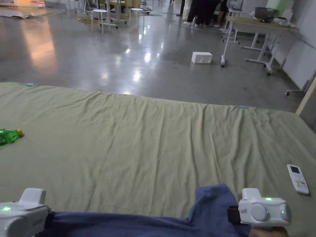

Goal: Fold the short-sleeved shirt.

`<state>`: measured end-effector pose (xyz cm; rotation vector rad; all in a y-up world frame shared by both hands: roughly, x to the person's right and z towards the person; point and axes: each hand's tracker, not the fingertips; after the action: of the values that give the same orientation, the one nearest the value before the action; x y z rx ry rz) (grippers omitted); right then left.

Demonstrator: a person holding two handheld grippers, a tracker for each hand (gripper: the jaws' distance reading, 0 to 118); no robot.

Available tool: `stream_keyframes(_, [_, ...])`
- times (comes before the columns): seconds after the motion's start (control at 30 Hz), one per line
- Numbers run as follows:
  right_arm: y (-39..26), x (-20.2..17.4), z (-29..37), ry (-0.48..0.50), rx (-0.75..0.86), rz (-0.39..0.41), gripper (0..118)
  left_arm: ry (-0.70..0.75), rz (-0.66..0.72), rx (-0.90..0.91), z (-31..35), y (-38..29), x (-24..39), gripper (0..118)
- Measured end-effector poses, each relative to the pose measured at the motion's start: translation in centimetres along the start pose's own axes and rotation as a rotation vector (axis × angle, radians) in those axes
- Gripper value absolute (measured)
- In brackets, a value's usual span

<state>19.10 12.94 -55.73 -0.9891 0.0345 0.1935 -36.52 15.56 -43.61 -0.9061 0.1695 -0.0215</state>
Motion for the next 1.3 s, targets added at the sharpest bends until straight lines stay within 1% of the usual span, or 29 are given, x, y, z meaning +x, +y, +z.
stream_keyframes(0.1, [0.1, -0.3, -1.5, 0.037, -0.063, -0.005, 61, 0.001, -0.001, 0.0, 0.1, 0.1, 0.3, 3])
stream_keyframes(0.13, [0.1, -0.4, -1.9, 0.044, -0.077, -0.005, 55, 0.0, -0.001, 0.001, 0.2, 0.1, 0.4, 3])
stream_keyframes(0.23, [0.0, -0.7, -1.4, 0.047, -0.076, -0.005, 45, -0.001, 0.006, 0.002, 0.1, 0.2, 0.5, 3])
stream_keyframes(0.27, [0.0, -0.6, -1.4, 0.049, -0.079, -0.009, 38, -0.002, 0.008, 0.002, 0.1, 0.3, 0.6, 3])
stream_keyframes(0.3, [0.2, -0.4, -2.4, 0.059, -0.077, -0.025, 24, -0.005, 0.005, 0.001, 0.0, 0.3, 0.7, 3])
stream_keyframes(0.33, [0.2, -0.2, -2.7, 0.06, -0.068, -0.045, 1, -0.006, 0.0, 0.001, 0.0, 0.3, 0.8, 3])
stream_keyframes(0.37, [0.1, -0.1, -2.7, 0.071, -0.065, -0.056, 1, -0.005, -0.002, 0.001, -0.1, 0.3, 1.0, 3])
stream_keyframes(0.47, [-0.4, -0.4, -1.5, 0.077, -0.051, -0.05, 1, -0.012, -0.003, -0.002, -0.2, 0.2, 1.0, 3])
stream_keyframes(0.57, [-0.8, -0.1, 0.3, 0.096, 0.017, -0.065, 0, -0.014, -0.006, 0.0, 0.1, 0.1, 1.1, 3])
stream_keyframes(0.73, [-2.3, 0.9, 5.7, 0.117, 0.107, -0.063, 0, -0.029, 0.011, 0.026, 1.9, -0.4, 0.0, 3])
stream_keyframes(0.8, [-3.1, 1.2, 8.0, 0.118, 0.16, -0.018, 0, -0.06, 0.053, 0.048, 3.0, -0.6, -0.8, 3])
stream_keyframes(0.93, [-4.9, 1.7, 12.1, 0.113, 0.185, -0.029, 0, -0.068, 0.064, 0.087, 5.5, -1.4, -2.0, 3])
stream_keyframes(1.0, [-5.8, 1.7, 14.6, 0.101, 0.207, -0.01, 0, -0.1, 0.095, 0.118, 6.9, -1.9, -2.6, 3])
stream_keyframes(1.07, [-7.1, 1.8, 16.4, 0.097, 0.231, -0.011, 0, -0.099, 0.103, 0.116, 8.1, -2.3, -3.1, 3])
stream_keyframes(1.23, [-10.9, 1.7, 20.2, 0.083, 0.269, 0.026, 0, -0.124, 0.094, 0.15, 11.5, -4.3, -3.8, 3])
stream_keyframes(1.3, [-12.6, 1.8, 21.3, 0.073, 0.256, 0.034, 0, -0.129, 0.084, 0.151, 12.7, -5.5, -4.0, 3])
